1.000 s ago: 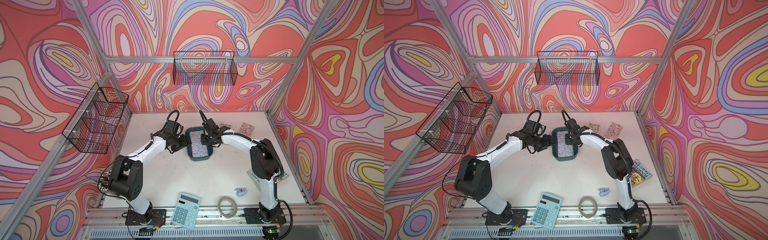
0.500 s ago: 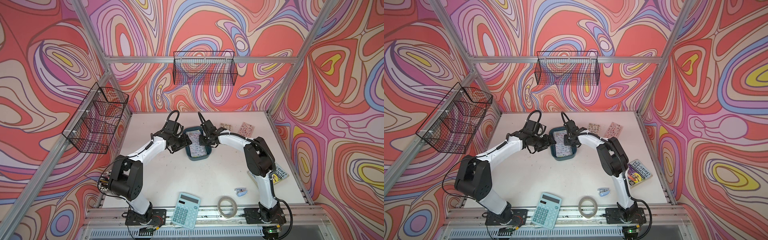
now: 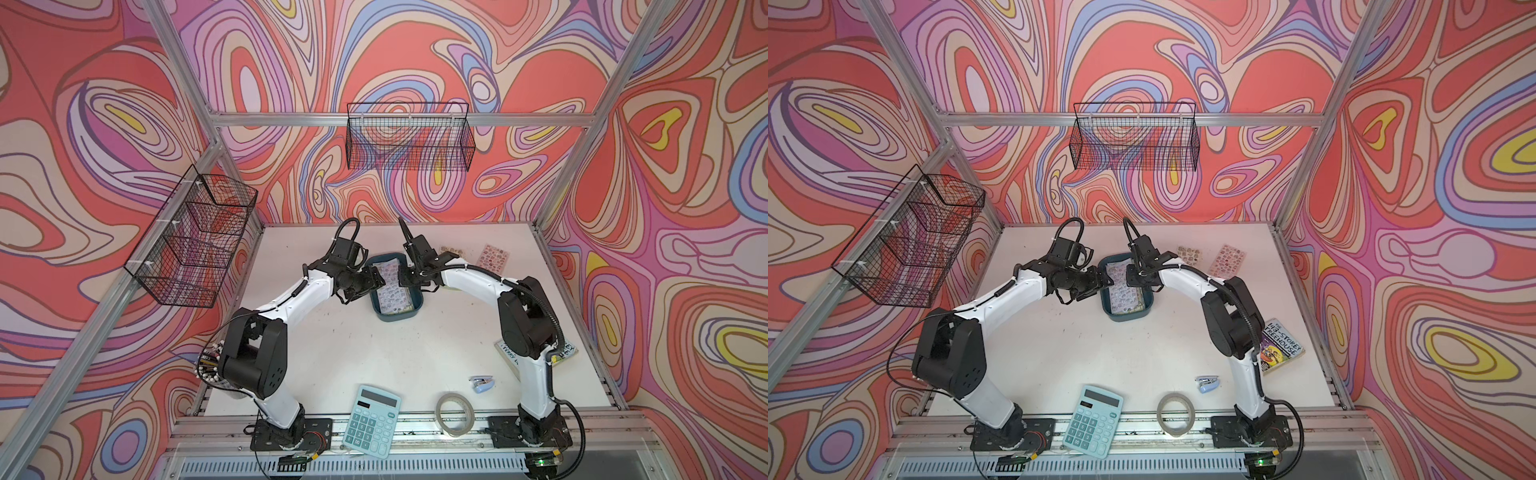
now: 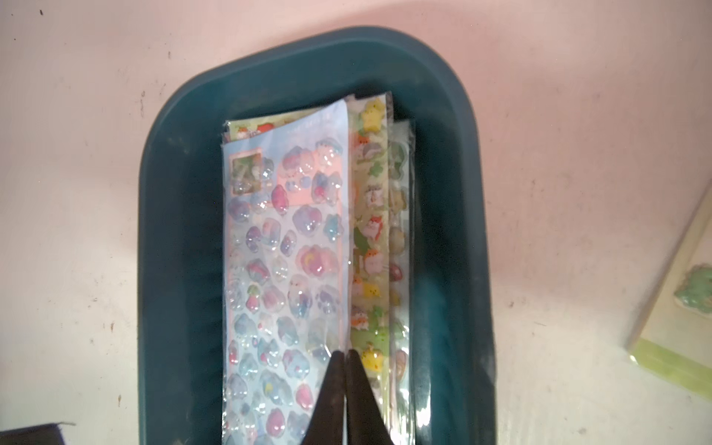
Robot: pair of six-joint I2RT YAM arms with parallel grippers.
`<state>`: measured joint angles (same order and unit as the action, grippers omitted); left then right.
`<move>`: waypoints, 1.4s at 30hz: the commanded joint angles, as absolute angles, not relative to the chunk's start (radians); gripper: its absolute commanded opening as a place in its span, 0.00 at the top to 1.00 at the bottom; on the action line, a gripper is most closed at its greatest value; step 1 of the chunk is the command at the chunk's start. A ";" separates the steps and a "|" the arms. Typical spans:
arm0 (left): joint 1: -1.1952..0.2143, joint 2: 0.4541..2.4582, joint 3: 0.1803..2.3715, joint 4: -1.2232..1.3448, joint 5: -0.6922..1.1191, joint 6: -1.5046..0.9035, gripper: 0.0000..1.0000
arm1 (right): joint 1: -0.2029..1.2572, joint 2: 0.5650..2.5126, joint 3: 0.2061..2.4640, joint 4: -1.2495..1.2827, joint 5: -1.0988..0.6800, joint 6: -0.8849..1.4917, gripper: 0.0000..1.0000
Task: Take the stickers out of the storage box
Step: Pick up the sticker from the storage box.
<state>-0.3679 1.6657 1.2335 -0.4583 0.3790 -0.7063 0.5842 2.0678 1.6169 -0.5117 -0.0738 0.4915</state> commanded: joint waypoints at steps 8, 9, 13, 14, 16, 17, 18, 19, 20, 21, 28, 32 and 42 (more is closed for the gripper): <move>-0.376 1.680 1.284 -0.495 0.374 -0.695 0.27 | 0.566 1.993 1.657 -0.536 -0.172 0.495 1.00; -0.375 1.684 1.288 -0.493 0.379 -0.696 0.27 | 0.563 1.995 1.660 -0.540 -0.176 0.495 1.00; -0.376 1.694 1.292 -0.479 0.392 -0.706 0.27 | 0.561 2.038 1.685 -0.580 -0.179 0.476 0.85; -0.375 1.697 1.289 -0.477 0.394 -0.707 0.29 | 0.560 2.059 1.697 -0.593 -0.191 0.465 0.77; -0.375 1.705 1.286 -0.478 0.400 -0.708 0.35 | 0.556 2.095 1.717 -0.615 -0.206 0.450 0.71; -0.375 1.708 1.284 -0.476 0.401 -0.709 0.35 | 0.554 2.109 1.720 -0.617 -0.214 0.441 0.69; -0.375 1.711 1.280 -0.478 0.401 -0.709 0.35 | 0.550 2.121 1.723 -0.617 -0.216 0.434 0.67; -0.376 1.713 1.278 -0.480 0.398 -0.708 0.35 | 0.546 2.131 1.728 -0.619 -0.219 0.428 0.66; -0.375 1.716 1.278 -0.486 0.389 -0.707 0.34 | 0.541 2.142 1.733 -0.621 -0.224 0.420 0.64; -0.376 1.722 1.279 -0.494 0.383 -0.707 0.34 | 0.538 2.154 1.740 -0.623 -0.222 0.413 0.63; -0.376 1.749 1.271 -0.481 0.389 -0.715 0.34 | 0.525 2.219 1.784 -0.635 -0.212 0.387 0.62; -0.375 1.763 1.272 -0.475 0.385 -0.715 0.34 | 0.522 2.246 1.793 -0.633 -0.243 0.385 0.62; -0.375 1.803 1.276 -0.456 0.383 -0.713 0.39 | 0.522 2.256 1.757 -0.592 -0.335 0.410 0.63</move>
